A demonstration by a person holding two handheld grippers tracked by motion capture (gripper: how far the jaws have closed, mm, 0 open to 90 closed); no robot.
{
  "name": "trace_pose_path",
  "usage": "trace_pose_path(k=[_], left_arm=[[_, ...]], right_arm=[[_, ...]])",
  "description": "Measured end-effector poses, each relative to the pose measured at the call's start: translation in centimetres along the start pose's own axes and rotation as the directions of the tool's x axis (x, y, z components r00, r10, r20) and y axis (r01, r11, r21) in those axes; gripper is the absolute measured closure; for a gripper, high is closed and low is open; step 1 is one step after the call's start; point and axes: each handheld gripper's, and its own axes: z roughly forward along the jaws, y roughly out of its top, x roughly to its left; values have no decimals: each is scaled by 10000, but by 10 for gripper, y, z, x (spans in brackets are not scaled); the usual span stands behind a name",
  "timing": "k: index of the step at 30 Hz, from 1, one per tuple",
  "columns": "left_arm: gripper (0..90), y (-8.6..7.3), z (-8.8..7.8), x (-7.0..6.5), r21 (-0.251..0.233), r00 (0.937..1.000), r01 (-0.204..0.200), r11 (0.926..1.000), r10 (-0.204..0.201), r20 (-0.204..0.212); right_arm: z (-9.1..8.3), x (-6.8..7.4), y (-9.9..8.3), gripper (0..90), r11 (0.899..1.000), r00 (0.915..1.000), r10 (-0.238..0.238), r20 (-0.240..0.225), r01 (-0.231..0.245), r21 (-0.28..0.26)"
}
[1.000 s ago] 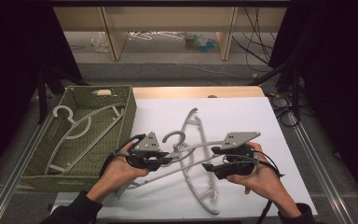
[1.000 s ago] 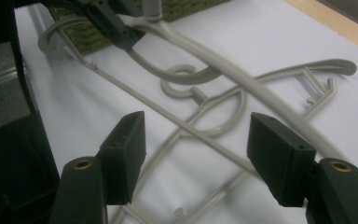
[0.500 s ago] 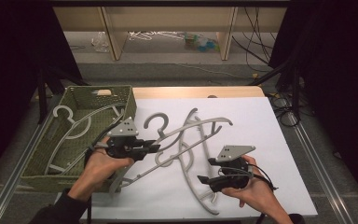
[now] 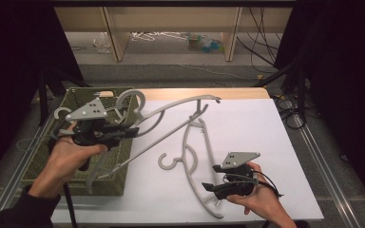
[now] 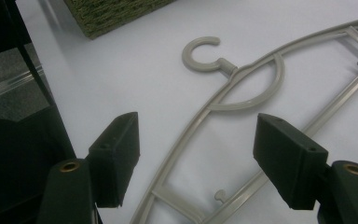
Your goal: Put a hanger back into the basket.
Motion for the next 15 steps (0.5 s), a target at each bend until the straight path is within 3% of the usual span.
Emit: trace_pose_path(k=[5, 6, 12, 13, 15], left_arm=[[790, -2, -19, 28, -194, 9949, 247, 9995, -265, -977], [789, -3, -22, 35, -284, 9930, 71, 9996, -104, -1180], [790, -18, -34, 72, -417, 9789, 441, 9982, -515, -1975], [789, -22, -37, 82, -391, 9739, 400, 9984, -477, -2217], [790, -25, -38, 86, -384, 9706, 485, 9981, -561, -2339]], right_arm=[[1, -1, -1, 322, 10000, 10000, 38, -47, -37, 73], [2, -1, -1, 323, 10000, 10000, 4, -46, -4, 75], [4, -2, -2, 323, 9999, 10000, 89, -7, -89, 94], [6, -1, -3, 322, 9999, 9999, 125, 46, -125, -31], [5, -2, -3, 322, 9999, 9999, 136, -27, -136, 91]])
